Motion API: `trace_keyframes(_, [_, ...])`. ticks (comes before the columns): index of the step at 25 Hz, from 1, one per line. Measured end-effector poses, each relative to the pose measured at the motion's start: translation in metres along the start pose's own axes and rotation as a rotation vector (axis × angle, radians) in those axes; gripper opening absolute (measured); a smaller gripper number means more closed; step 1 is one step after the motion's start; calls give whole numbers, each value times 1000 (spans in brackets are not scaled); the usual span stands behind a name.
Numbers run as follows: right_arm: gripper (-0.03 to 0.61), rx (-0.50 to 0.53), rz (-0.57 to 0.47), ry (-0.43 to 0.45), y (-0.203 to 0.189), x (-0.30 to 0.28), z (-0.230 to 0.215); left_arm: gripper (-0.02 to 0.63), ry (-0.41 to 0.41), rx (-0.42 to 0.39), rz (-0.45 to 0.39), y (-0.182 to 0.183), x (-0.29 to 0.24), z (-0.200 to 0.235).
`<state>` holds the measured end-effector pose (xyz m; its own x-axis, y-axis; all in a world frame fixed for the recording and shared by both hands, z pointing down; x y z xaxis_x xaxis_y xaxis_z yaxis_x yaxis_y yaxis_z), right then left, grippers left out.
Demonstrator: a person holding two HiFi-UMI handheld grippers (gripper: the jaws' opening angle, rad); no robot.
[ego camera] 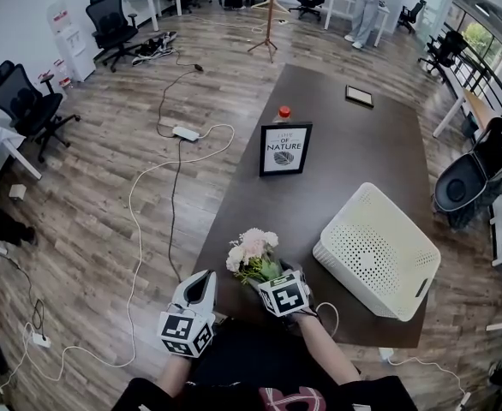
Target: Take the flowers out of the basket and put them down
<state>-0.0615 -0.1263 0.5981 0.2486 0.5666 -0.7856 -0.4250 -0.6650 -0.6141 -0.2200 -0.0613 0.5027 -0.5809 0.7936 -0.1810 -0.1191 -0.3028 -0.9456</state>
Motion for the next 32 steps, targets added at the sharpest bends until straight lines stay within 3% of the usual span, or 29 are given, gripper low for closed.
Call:
trace_keyframes(8, [403,-28,-58,69,5,22,0,8,-9,-8,-3,-1,-1,-4])
trace_keyframes(20, [403,-69,-191,13,24,58,-15,8,-42,15,-28,5,-10,-12])
trace_keyframes(32, [393,-129,-312,-27,26,103,-28,8,-106,-20,-33,13,-28,-37])
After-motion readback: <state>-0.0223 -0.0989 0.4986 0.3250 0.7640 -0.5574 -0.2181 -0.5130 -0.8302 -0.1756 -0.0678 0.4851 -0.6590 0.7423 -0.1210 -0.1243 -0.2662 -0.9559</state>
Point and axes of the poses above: the fingertips, and each gripper's own axes: x backward along the fingers, z to its left, y out of its top, the point moved 5 cm from there along x, backward along the fingers, and after that the axes turned 15 degrees about -y, right-handed, at the moved point
